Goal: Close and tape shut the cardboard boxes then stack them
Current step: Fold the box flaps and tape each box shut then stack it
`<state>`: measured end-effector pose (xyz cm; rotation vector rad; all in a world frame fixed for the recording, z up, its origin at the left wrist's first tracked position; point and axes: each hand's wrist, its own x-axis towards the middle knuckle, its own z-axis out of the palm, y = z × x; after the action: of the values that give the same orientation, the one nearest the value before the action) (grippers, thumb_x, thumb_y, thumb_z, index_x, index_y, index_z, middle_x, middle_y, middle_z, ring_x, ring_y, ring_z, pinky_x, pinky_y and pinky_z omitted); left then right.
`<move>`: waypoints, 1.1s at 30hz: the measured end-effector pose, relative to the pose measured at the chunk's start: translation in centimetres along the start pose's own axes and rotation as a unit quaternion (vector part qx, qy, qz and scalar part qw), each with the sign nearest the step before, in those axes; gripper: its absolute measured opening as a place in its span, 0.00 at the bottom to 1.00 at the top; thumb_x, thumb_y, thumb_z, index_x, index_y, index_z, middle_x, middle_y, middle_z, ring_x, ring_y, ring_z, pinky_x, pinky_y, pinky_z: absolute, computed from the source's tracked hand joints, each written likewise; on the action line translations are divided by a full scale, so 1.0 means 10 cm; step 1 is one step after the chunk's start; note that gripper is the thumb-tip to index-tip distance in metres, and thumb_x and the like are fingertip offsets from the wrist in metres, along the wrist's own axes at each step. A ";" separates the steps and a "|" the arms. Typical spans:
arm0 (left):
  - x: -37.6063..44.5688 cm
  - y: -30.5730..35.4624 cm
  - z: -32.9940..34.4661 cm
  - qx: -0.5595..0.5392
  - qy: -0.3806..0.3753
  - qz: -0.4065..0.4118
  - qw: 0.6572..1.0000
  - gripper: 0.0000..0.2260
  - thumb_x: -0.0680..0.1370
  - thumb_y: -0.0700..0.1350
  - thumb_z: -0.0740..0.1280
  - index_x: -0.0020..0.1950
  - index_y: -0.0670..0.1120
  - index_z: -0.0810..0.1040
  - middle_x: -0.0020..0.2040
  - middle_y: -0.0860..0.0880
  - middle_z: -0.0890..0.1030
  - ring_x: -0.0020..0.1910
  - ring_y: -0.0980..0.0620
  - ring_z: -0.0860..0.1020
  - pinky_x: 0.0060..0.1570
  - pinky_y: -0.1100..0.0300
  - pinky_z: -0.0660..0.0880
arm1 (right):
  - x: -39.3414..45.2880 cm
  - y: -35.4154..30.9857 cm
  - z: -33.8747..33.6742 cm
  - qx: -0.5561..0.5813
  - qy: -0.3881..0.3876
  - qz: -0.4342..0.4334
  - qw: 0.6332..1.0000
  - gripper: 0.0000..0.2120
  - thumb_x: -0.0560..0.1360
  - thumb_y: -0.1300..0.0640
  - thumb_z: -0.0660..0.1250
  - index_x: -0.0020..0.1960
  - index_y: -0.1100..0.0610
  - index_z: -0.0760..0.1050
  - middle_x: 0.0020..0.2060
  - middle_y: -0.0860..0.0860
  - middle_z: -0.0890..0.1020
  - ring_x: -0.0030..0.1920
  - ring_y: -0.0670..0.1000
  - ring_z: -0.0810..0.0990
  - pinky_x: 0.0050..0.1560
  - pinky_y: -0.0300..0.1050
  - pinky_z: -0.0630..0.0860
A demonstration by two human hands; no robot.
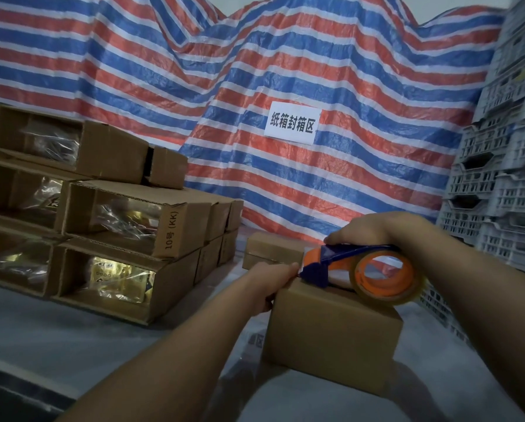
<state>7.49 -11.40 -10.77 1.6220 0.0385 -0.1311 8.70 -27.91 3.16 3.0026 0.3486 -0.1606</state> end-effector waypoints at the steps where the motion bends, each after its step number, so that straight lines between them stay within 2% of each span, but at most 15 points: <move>1: 0.02 -0.01 0.00 0.002 0.000 -0.002 1.000 0.15 0.79 0.56 0.67 0.57 0.46 0.76 0.52 0.44 0.83 0.53 0.47 0.81 0.59 0.51 0.77 | 0.02 0.01 0.01 0.028 0.013 0.013 0.999 0.14 0.83 0.42 0.57 0.54 0.50 0.76 0.41 0.49 0.81 0.40 0.46 0.79 0.48 0.38 0.74; 3: 0.04 -0.01 0.00 0.014 0.004 -0.007 1.000 0.14 0.79 0.55 0.66 0.57 0.46 0.76 0.52 0.44 0.82 0.54 0.46 0.81 0.60 0.51 0.77 | 0.03 0.05 -0.01 0.059 0.030 0.046 0.997 0.19 0.81 0.37 0.58 0.49 0.51 0.78 0.36 0.49 0.82 0.37 0.46 0.80 0.45 0.39 0.75; 5: 0.06 0.00 0.00 0.030 0.011 -0.009 0.999 0.13 0.79 0.55 0.65 0.55 0.47 0.76 0.53 0.43 0.82 0.56 0.46 0.80 0.61 0.52 0.76 | 0.01 0.10 -0.04 0.064 0.018 0.073 0.995 0.23 0.80 0.33 0.57 0.50 0.51 0.79 0.31 0.48 0.83 0.31 0.45 0.81 0.42 0.41 0.76; 9: 0.07 -0.01 -0.02 0.034 0.026 -0.011 0.999 0.14 0.78 0.55 0.66 0.55 0.46 0.76 0.56 0.42 0.81 0.58 0.45 0.79 0.60 0.54 0.75 | -0.04 0.26 -0.06 0.053 0.033 0.085 0.994 0.25 0.79 0.31 0.56 0.46 0.51 0.77 0.25 0.46 0.81 0.24 0.43 0.79 0.36 0.40 0.73; 12: 0.06 -0.02 -0.02 0.019 0.026 -0.007 0.999 0.13 0.78 0.54 0.66 0.54 0.45 0.76 0.52 0.43 0.81 0.49 0.48 0.77 0.52 0.57 0.73 | -0.14 0.52 -0.04 0.022 0.058 0.097 0.993 0.28 0.77 0.28 0.56 0.43 0.51 0.79 0.28 0.47 0.82 0.29 0.46 0.79 0.41 0.44 0.73; 14: 0.06 -0.02 -0.02 0.011 0.028 -0.008 1.000 0.13 0.78 0.54 0.66 0.53 0.45 0.76 0.50 0.43 0.80 0.48 0.48 0.76 0.52 0.56 0.74 | -0.24 0.76 0.01 0.025 0.063 0.115 0.991 0.30 0.76 0.27 0.55 0.44 0.51 0.80 0.34 0.49 0.84 0.35 0.48 0.82 0.45 0.46 0.74; 16: 0.04 -0.01 -0.01 0.001 0.032 -0.014 0.999 0.12 0.79 0.54 0.67 0.52 0.45 0.77 0.50 0.43 0.81 0.48 0.47 0.77 0.52 0.56 0.75 | -0.31 0.95 0.11 0.021 0.066 0.127 0.989 0.30 0.76 0.26 0.54 0.48 0.51 0.79 0.43 0.50 0.83 0.43 0.50 0.82 0.47 0.46 0.73; 18: 0.02 -0.02 0.00 -0.008 0.034 -0.020 0.999 0.13 0.78 0.54 0.68 0.52 0.45 0.77 0.49 0.43 0.82 0.46 0.48 0.78 0.49 0.57 0.76 | -0.33 1.04 0.22 0.034 0.075 0.139 0.987 0.29 0.76 0.26 0.55 0.53 0.50 0.76 0.47 0.50 0.81 0.46 0.48 0.80 0.45 0.45 0.71; 20: 0.00 -0.04 -0.01 -0.020 0.026 -0.033 0.999 0.16 0.77 0.56 0.69 0.54 0.44 0.78 0.47 0.43 0.82 0.45 0.48 0.79 0.48 0.57 0.77 | -0.32 1.07 0.28 0.041 0.081 0.135 0.987 0.29 0.76 0.26 0.55 0.51 0.51 0.77 0.46 0.51 0.82 0.44 0.49 0.81 0.46 0.46 0.72; 23: -0.03 -0.04 -0.05 -0.061 0.004 -0.058 0.996 0.20 0.75 0.56 0.72 0.58 0.43 0.79 0.52 0.42 0.83 0.49 0.47 0.78 0.59 0.54 0.75 | -0.32 1.06 0.31 0.064 0.067 0.135 0.987 0.29 0.77 0.28 0.55 0.47 0.51 0.79 0.44 0.53 0.84 0.44 0.51 0.82 0.51 0.49 0.75; 24: -0.04 -0.03 -0.07 -0.061 -0.004 -0.065 0.996 0.21 0.75 0.57 0.72 0.58 0.42 0.79 0.50 0.43 0.81 0.49 0.48 0.76 0.58 0.55 0.74 | -0.33 1.06 0.31 0.073 0.064 0.138 0.986 0.28 0.77 0.28 0.55 0.47 0.51 0.79 0.43 0.52 0.84 0.44 0.50 0.82 0.50 0.48 0.75; 27: -0.12 -0.01 -0.14 0.000 -0.014 -0.074 0.997 0.20 0.76 0.62 0.66 0.53 0.46 0.77 0.41 0.46 0.73 0.42 0.50 0.69 0.43 0.58 0.65 | -0.33 1.04 0.31 0.069 0.054 0.136 0.987 0.27 0.79 0.29 0.54 0.47 0.50 0.78 0.42 0.51 0.83 0.42 0.48 0.81 0.41 0.44 0.71; 28: -0.13 0.00 -0.15 0.023 -0.008 -0.061 0.998 0.20 0.78 0.63 0.63 0.53 0.46 0.77 0.42 0.47 0.74 0.41 0.51 0.69 0.42 0.58 0.65 | -0.32 1.03 0.31 0.061 0.049 0.132 0.988 0.26 0.79 0.30 0.53 0.47 0.50 0.77 0.43 0.51 0.82 0.42 0.48 0.81 0.40 0.43 0.69; 30: -0.16 0.02 -0.11 0.080 0.036 0.006 0.996 0.23 0.81 0.62 0.56 0.58 0.45 0.77 0.50 0.47 0.78 0.47 0.50 0.74 0.48 0.55 0.69 | -0.30 1.02 0.29 0.056 0.039 0.126 0.990 0.25 0.80 0.30 0.52 0.48 0.49 0.76 0.45 0.51 0.82 0.44 0.48 0.80 0.41 0.44 0.69; 33: -0.23 0.03 0.06 0.190 0.131 0.132 0.964 0.22 0.82 0.60 0.55 0.70 0.48 0.70 0.61 0.47 0.77 0.58 0.49 0.75 0.58 0.51 0.72 | -0.29 1.02 0.28 0.040 0.034 0.114 0.992 0.24 0.80 0.31 0.52 0.46 0.48 0.76 0.44 0.52 0.83 0.43 0.48 0.80 0.43 0.45 0.70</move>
<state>5.23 -11.86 -10.24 2.0029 -0.0005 0.2997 8.06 -38.72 1.78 3.1030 0.0026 -0.0514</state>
